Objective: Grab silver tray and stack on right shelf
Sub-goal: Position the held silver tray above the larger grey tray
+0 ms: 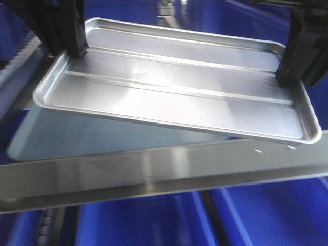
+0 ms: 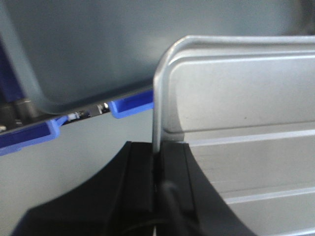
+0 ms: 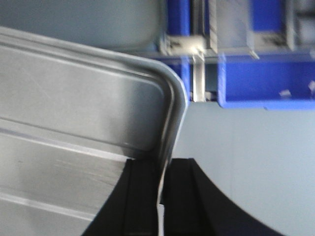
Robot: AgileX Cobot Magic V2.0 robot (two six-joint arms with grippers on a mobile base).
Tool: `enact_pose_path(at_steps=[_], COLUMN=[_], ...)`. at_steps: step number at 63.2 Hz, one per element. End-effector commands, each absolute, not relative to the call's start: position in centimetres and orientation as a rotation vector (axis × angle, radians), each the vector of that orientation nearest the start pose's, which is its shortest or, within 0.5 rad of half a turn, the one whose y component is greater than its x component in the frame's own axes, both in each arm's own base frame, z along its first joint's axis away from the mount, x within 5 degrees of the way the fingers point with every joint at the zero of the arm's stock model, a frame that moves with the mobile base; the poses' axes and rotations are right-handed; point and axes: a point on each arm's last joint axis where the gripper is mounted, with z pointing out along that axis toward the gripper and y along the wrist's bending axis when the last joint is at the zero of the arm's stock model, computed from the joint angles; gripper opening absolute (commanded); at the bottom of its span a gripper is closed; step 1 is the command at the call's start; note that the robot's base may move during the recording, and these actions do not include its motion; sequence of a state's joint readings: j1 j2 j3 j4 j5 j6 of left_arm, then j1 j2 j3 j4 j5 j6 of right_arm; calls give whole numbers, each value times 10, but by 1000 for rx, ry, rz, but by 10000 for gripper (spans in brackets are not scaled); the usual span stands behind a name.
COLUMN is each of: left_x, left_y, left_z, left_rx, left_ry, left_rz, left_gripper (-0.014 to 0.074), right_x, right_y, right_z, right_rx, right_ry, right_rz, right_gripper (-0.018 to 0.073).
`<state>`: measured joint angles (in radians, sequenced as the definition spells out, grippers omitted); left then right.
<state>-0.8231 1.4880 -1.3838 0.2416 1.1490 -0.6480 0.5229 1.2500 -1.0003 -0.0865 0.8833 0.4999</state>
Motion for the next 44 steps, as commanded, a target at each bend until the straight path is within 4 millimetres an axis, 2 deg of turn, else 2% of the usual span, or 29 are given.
enact_pose_path(at_steps=[1, 44], left_x=[218, 218], left_y=[-202, -202], left_z=[366, 366], left_rx=[296, 296], left_ry=[2578, 2578], left_rz=[-147, -147], left_gripper=[-93, -93], right_x=[215, 215], right_y=[113, 113], right_z=[322, 322], right_rx=[-128, -128], right_ry=[2551, 2551], right_rz=[240, 240], right_gripper=[57, 57])
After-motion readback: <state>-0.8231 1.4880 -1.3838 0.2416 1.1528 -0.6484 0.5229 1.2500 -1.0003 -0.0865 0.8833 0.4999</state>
